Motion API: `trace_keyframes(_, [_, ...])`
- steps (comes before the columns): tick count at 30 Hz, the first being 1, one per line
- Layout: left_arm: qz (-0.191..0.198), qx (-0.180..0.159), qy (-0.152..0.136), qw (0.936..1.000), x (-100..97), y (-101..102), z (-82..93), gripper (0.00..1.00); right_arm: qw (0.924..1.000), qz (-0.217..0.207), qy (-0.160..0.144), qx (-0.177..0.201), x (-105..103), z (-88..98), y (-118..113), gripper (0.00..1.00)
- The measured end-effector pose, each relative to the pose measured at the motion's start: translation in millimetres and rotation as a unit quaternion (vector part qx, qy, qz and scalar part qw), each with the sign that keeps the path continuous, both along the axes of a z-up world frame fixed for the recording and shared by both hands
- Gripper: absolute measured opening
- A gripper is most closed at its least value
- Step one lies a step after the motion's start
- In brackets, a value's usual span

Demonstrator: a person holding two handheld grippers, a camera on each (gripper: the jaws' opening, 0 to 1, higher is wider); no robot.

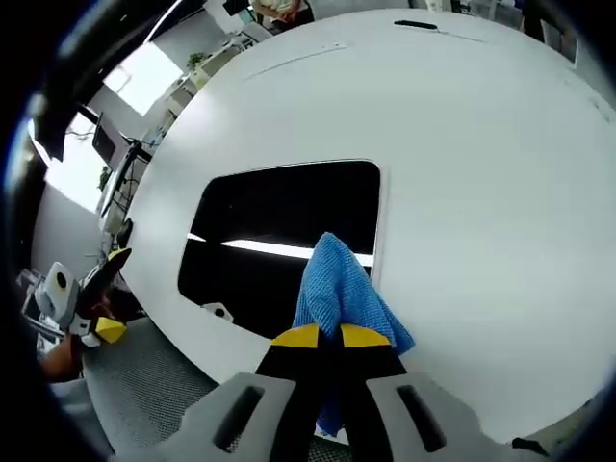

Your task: Wipe the mirror surface with the cleaning cloth until all visible marks leave the cleaned area.

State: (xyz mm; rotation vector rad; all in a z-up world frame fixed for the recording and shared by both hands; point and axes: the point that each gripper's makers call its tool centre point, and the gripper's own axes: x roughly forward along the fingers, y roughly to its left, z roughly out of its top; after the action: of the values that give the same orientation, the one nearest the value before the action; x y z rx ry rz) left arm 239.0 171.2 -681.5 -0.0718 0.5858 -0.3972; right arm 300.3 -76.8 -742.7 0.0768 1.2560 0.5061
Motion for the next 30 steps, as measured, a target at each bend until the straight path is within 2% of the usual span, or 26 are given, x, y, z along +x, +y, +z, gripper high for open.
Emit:
trace_keyframes(8, [0.002, -0.002, -0.004, 1.0, 0.7, 0, 1.7, 0.93, 1.0, -0.007, 0.001, 0.001, 0, -1.3, 0, 0.0])
trace_keyframes(12, [0.005, -0.004, -0.006, 1.0, 0.9, 1, 3.2, 0.94, 0.9993, -0.035, 0.009, 0.007, 1, -1.1, -1, 0.0])
trace_keyframes(22, [0.002, -0.008, -0.01, 0.9999, 1.7, 0, 4.4, 0.94, 0.9996, -0.023, -0.001, -0.015, -1, -0.8, 4, 0.0])
trace_keyframes(27, [0.007, 0.001, -0.009, 0.9999, 1.4, 4, 3.7, 0.93, 0.9996, -0.015, -0.003, -0.022, -1, -0.9, 9, 0.0])
trace_keyframes(30, [0.011, 0.01, -0.02, 0.9997, 2.2, 8, 6.6, 0.92, 0.9997, -0.016, 0.003, -0.02, -2, -1.0, 14, 0.0])
